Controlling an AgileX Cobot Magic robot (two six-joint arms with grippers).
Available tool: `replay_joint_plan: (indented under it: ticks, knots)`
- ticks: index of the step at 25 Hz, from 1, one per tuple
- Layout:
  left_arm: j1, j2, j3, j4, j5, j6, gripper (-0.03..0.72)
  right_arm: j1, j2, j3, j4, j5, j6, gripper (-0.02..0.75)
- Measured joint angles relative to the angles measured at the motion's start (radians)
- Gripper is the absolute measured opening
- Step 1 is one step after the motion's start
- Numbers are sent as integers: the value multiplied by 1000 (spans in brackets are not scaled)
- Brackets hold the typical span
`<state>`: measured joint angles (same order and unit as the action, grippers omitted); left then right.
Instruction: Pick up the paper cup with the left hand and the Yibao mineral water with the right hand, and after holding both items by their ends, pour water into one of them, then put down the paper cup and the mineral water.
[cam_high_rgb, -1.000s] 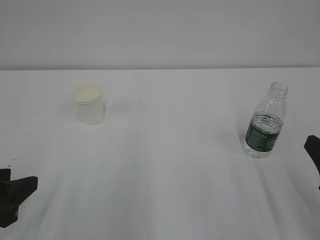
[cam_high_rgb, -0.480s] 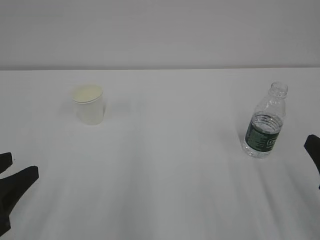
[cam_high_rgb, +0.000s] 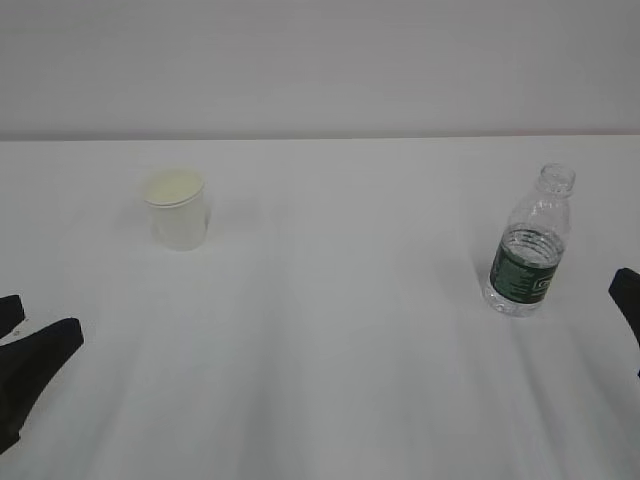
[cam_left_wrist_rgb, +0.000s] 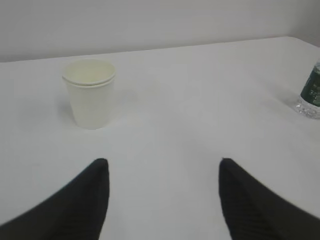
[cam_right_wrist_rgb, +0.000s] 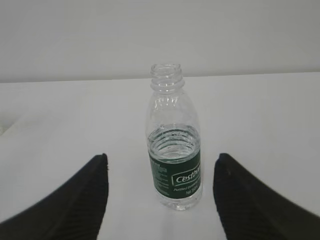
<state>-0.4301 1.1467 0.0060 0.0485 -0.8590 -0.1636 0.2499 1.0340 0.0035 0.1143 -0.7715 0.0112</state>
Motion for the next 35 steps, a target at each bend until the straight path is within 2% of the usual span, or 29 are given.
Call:
replay_joint_plan:
  ticks: [3, 6, 10, 15, 18, 21, 25, 28, 35]
  knots:
    - [0, 0, 0, 2, -45, -11, 627, 0, 0, 0, -21, 6, 0, 501]
    - [0, 0, 0, 4, -93, -15, 652, 0, 4, 0, -89, 6, -4, 501]
    - [0, 0, 0, 14, -102, -18, 639, 0, 42, 0, -206, 6, 59, 501]
    - [0, 0, 0, 27, -102, -18, 555, 0, 85, 0, -257, 6, 81, 501]
    - [0, 2, 0, 18, -102, -18, 533, 0, 111, 0, -265, 4, 60, 514]
    - [0, 4, 0, -18, -78, -7, 531, 0, 138, 0, -269, -34, 41, 572]
    - [0, 38, 0, -48, -62, 4, 585, 0, 185, 0, -263, -96, 30, 634]
    - [0, 64, 0, -48, -62, 7, 610, 0, 223, 0, -254, -117, 28, 641]
    - [0, 96, 0, -79, -62, 59, 613, 0, 287, 0, -168, -154, -11, 645]
